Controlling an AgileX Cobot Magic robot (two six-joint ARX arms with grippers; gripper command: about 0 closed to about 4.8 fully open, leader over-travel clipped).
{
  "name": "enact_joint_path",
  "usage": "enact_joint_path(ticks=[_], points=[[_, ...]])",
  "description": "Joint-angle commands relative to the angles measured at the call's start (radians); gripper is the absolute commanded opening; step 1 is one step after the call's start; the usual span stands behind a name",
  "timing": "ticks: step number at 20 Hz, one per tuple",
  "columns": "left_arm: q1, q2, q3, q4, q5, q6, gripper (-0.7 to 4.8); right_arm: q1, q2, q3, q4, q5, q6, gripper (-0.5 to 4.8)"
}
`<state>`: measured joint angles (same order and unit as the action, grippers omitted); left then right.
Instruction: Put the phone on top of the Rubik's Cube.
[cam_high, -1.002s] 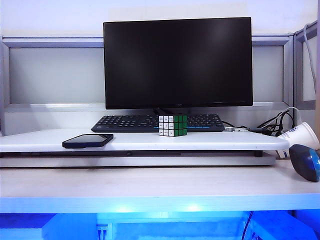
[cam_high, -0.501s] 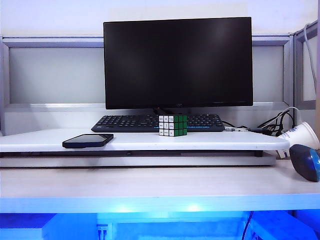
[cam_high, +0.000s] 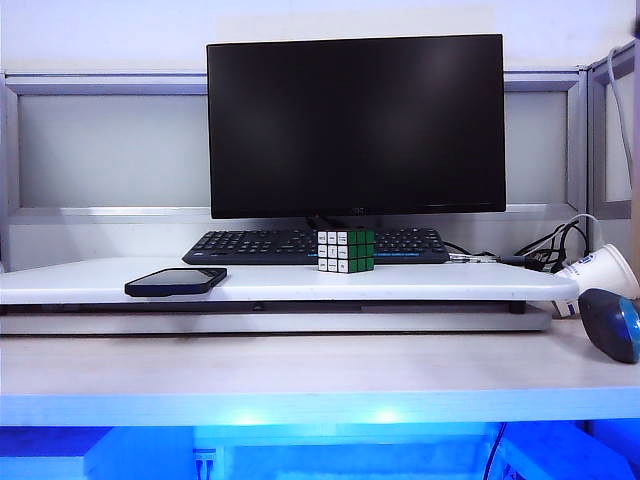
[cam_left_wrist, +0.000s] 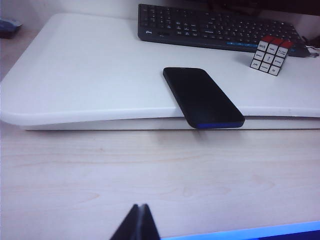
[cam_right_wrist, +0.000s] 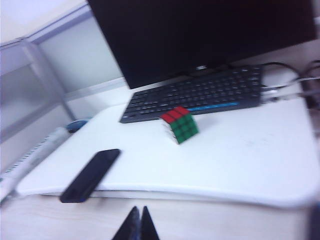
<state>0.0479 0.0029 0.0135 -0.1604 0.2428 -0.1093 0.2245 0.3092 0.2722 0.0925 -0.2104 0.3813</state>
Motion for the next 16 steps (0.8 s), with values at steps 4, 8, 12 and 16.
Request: enact_joint_path(ticks=[4, 8, 12, 16], points=[[0.002, 0.000, 0.000, -0.002, 0.055, -0.003, -0.05, 0.155, 0.313, 0.129, 0.208, -0.037, 0.017, 0.74], [0.002, 0.000, 0.000, -0.002, 0.058, 0.004, -0.05, 0.286, 0.532, 0.196, 0.331, -0.036, 0.075, 1.63], [0.002, 0.000, 0.000, -0.002, 0.058, 0.004, -0.05, 0.369, 0.735, 0.262, 0.417, -0.053, 0.151, 2.26], [0.002, 0.000, 0.000, -0.002, 0.067, 0.004, -0.05, 0.401, 0.929, 0.341, 0.484, -0.117, 0.277, 3.29]])
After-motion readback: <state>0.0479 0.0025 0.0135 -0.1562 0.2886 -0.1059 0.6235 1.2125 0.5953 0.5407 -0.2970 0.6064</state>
